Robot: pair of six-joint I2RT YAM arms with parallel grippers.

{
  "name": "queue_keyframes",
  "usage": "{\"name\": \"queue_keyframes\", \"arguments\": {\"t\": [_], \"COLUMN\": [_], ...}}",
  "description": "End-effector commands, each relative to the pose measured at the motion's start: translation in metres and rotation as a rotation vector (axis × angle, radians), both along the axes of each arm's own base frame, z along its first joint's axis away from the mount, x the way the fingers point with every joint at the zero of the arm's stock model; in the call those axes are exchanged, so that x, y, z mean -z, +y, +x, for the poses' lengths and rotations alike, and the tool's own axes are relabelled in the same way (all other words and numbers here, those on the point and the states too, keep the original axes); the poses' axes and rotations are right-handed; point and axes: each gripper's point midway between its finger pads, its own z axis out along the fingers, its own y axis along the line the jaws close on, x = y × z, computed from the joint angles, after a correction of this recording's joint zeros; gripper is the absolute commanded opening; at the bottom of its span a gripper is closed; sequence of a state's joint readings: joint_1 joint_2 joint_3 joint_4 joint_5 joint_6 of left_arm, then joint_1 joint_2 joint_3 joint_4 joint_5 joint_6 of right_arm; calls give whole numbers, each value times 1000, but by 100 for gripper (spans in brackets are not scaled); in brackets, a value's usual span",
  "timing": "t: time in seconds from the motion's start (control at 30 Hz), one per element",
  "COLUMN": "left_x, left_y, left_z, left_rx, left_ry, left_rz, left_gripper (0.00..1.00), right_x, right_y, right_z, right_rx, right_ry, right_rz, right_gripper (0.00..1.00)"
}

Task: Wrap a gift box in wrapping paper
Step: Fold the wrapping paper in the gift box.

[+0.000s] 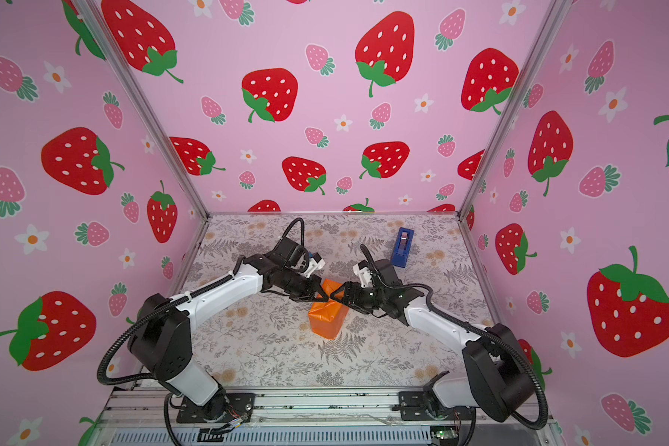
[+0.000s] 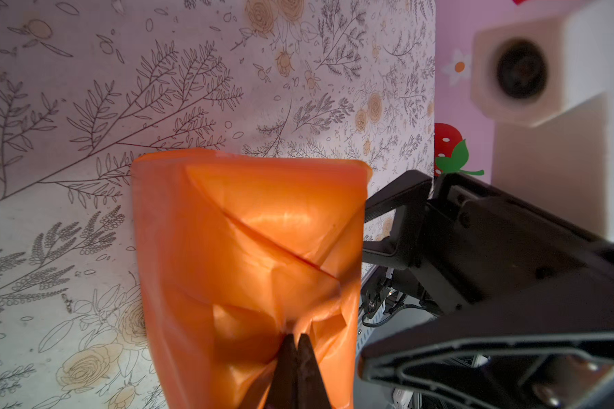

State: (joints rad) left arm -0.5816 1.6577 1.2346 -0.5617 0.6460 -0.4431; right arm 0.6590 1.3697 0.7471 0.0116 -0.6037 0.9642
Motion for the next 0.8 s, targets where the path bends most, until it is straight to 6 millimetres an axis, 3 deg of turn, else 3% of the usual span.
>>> {"name": "queue_keyframes", "arguments": {"t": [0.0, 0.17, 0.23, 0.33, 0.4, 0.53, 0.77], "left_x": [30, 11, -7, -33, -41, -32, -11], "left_y": [16, 12, 9, 17, 23, 22, 13], "left_z": [-11, -5, 4, 23, 36, 52, 57], "left_rx": [-16, -23, -28, -72, -88, -73, -57], "left_ry": [59, 20, -32, -149, -186, -136, -92], "left_rz": [110, 76, 50, 76, 91, 95, 84], "left_gripper": [1, 4, 5, 13, 21, 35, 41], "right_x": [22, 38, 43, 47, 48, 50, 48], "right_y": [-4, -9, -12, -14, -14, -14, -13], "right_z": [-7, -10, -11, -13, -12, -13, -12], "right_rx": [-9, -16, -14, -14, -10, -17, -14], "right_ry": [40, 55, 58, 64, 65, 71, 68], "right_rz": [-49, -88, -110, -122, -125, -127, -124], "right_gripper": [64, 57, 55, 55, 54, 54, 54]}}
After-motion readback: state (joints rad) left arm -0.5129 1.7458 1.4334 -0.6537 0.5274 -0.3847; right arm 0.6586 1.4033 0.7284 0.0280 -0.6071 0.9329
